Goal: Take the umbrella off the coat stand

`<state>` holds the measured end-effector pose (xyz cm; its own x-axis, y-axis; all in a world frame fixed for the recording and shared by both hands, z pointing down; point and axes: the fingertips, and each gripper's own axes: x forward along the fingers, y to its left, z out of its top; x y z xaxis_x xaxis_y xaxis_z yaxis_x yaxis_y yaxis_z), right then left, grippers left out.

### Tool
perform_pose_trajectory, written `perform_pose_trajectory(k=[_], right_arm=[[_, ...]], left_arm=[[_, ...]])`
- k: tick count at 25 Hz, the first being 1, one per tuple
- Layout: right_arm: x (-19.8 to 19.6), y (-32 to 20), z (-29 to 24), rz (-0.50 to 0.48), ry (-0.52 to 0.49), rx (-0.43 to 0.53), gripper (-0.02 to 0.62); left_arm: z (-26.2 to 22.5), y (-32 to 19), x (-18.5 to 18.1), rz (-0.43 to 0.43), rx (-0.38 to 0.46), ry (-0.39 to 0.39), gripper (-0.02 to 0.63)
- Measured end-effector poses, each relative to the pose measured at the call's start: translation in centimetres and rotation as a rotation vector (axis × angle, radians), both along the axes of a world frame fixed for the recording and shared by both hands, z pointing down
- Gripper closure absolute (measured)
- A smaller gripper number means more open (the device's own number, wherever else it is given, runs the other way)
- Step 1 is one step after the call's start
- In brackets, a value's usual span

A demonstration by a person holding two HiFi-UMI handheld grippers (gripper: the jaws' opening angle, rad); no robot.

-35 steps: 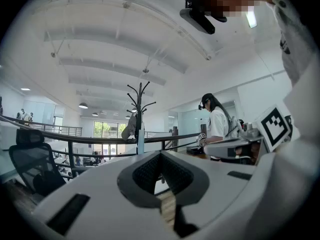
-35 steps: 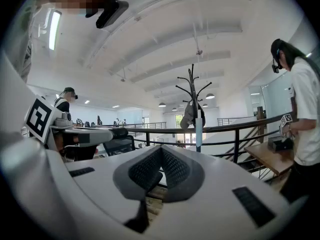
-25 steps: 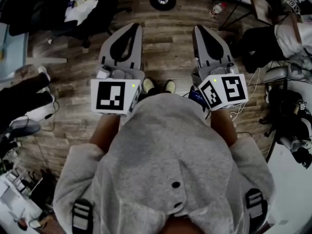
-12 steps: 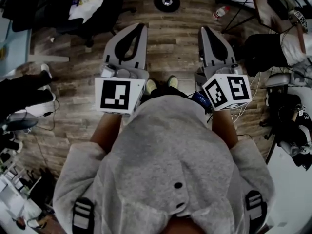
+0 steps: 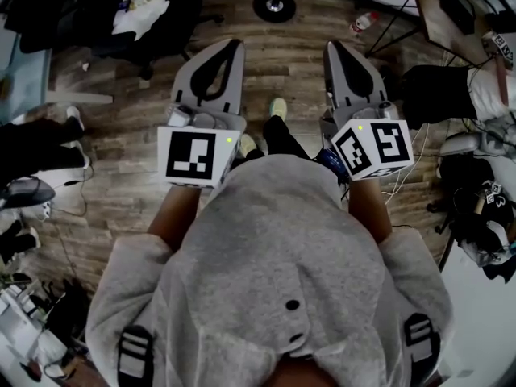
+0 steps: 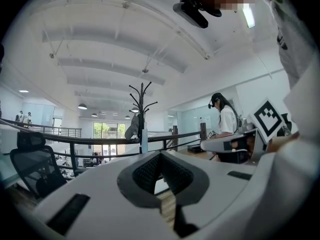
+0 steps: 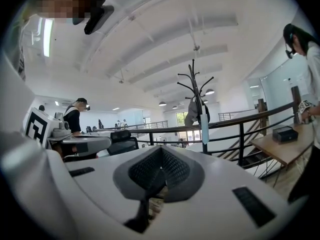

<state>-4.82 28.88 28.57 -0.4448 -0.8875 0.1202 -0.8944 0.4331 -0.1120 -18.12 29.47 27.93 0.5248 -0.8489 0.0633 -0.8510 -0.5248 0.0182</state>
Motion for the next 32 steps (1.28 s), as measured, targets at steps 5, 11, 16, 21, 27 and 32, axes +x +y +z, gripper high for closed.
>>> perform_pose_trajectory(k=[5,11,16,21,27,32], right_arm=[[0.6,-1.5,0.0,-0.021,-0.011,0.009,0.583],[2.7,-4.6,-0.2,-0.031,-0.012,0.017,0.583],[4.6,-7.7,-0.2,-0.034,-0.019,0.015,0.583],[6.6,-10.8,0.1,-0.035,-0.022,0.011,0.583],[9.3,-15.1,0.6,-0.048,-0.039,-0.003,0.583],[11.2,-17.3,1.0,-0.059,-0.059,-0.012,0.583]], left_arm=[[-0.5,-1.4,0.7,-0.018,0.019,-0.013,0.594],[-0.7,-4.4,3.2,-0.017,0.015,-0.024,0.594],[-1.0,-7.4,5.3,-0.008,0.013,-0.029,0.594],[-1.1,-10.5,7.5,-0.009,0.016,-0.040,0.594],[-0.9,-15.0,10.5,-0.012,0.008,-0.059,0.594],[-0.5,-17.1,12.6,-0.015,-0.002,-0.079,0.594]])
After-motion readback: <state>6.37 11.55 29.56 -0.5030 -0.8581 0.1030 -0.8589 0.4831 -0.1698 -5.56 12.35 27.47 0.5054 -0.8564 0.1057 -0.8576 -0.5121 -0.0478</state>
